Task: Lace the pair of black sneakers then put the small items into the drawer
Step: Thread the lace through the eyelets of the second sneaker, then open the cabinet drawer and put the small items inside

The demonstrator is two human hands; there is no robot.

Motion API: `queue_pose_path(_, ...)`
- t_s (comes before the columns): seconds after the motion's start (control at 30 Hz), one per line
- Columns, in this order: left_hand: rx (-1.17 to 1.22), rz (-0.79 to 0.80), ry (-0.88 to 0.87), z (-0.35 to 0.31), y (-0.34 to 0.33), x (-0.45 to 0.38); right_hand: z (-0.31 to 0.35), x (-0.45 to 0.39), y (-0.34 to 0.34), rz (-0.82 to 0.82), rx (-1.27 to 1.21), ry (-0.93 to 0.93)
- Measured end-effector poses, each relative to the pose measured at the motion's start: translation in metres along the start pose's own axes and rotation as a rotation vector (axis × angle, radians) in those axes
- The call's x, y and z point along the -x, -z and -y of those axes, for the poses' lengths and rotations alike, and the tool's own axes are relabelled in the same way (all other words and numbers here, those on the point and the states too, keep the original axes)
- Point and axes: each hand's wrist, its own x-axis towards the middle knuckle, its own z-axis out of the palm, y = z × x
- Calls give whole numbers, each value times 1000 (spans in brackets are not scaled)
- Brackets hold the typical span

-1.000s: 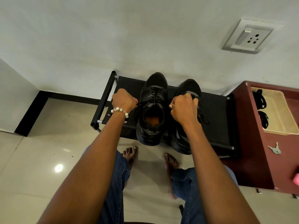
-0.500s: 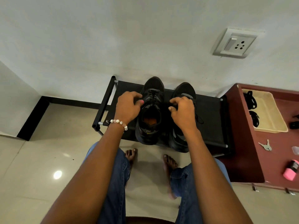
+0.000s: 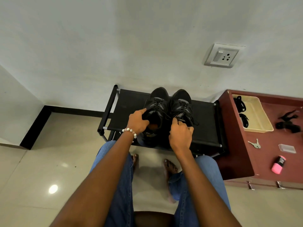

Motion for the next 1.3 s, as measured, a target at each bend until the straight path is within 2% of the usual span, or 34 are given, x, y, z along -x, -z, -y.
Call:
queue_pose_path(0.2, -39, -157, 33, -5, -16, 1, -11, -1, -2, 22, -3, 98)
queue_pose_path(0.43, 65, -385, 150, -9, -34, 9, -12, 2, 4, 42, 16, 135)
queue_pose_path(0.73, 50, -403, 203, -14, -35, 15, -19, 2, 13, 74, -25, 202)
queue_pose_path(0.87, -159, -416, 93, -28, -32, 31, -29, 1, 27, 41, -173, 193)
queue_pose_path(0.97, -254, -390, -101, -57, -39, 46, -41, 7, 45, -34, -328, 193)
queue_pose_path(1.03, -196, -333, -273, -80, -51, 57, -57, 14, 58, -92, -431, 175)
queue_pose_path(1.13, -99, -230, -441, -117, -77, 79, -91, 31, 80, -187, -592, 129)
queue_pose_path(1.2, -28, -163, -504, -140, -98, 96, -119, 46, 92, -276, -684, 79)
queue_pose_path(1.3, 80, -88, -508, -165, -137, 116, -166, 68, 102, -369, -823, -48)
